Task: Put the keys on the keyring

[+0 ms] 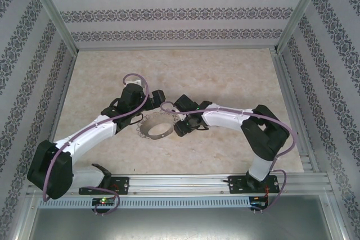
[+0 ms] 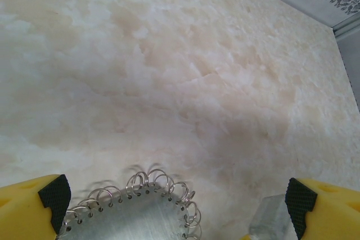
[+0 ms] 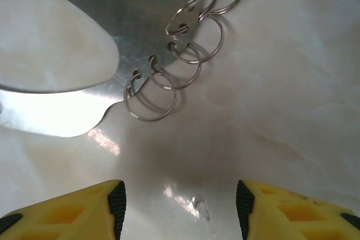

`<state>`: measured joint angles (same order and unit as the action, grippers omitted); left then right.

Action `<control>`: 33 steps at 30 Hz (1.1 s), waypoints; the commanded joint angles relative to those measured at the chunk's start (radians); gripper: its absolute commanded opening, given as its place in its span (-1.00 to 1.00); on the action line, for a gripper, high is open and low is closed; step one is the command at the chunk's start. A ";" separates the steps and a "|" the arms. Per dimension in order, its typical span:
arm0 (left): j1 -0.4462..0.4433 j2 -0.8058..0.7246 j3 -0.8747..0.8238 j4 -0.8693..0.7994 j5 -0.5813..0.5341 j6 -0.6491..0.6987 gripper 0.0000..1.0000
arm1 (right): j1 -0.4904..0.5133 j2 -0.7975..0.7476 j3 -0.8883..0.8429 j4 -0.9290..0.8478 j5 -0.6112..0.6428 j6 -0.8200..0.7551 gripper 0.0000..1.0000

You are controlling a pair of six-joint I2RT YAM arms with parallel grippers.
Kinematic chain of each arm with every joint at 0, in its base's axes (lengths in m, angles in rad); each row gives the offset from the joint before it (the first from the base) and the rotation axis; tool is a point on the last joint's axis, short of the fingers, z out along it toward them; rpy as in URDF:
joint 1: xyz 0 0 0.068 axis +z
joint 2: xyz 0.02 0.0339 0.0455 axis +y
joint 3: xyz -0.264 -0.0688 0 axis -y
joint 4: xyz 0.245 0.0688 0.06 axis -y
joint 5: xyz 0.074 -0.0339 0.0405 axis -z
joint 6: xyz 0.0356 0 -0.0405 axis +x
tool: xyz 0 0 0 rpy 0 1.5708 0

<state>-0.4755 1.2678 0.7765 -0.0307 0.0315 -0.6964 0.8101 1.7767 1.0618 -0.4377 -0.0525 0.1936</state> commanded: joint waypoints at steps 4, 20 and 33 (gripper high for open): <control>0.015 -0.025 -0.016 -0.016 -0.035 -0.012 0.99 | 0.012 0.072 0.079 0.001 0.050 -0.024 0.14; 0.020 -0.025 -0.030 0.003 -0.028 -0.011 1.00 | -0.082 0.162 0.228 0.013 0.007 0.015 0.09; 0.021 -0.032 -0.037 -0.009 -0.012 -0.002 1.00 | -0.119 -0.009 0.083 0.014 -0.160 0.208 -0.05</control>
<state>-0.4625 1.2594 0.7479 -0.0307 0.0074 -0.6964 0.6910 1.8271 1.1896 -0.4183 -0.1417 0.3161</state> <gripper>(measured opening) 0.998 0.481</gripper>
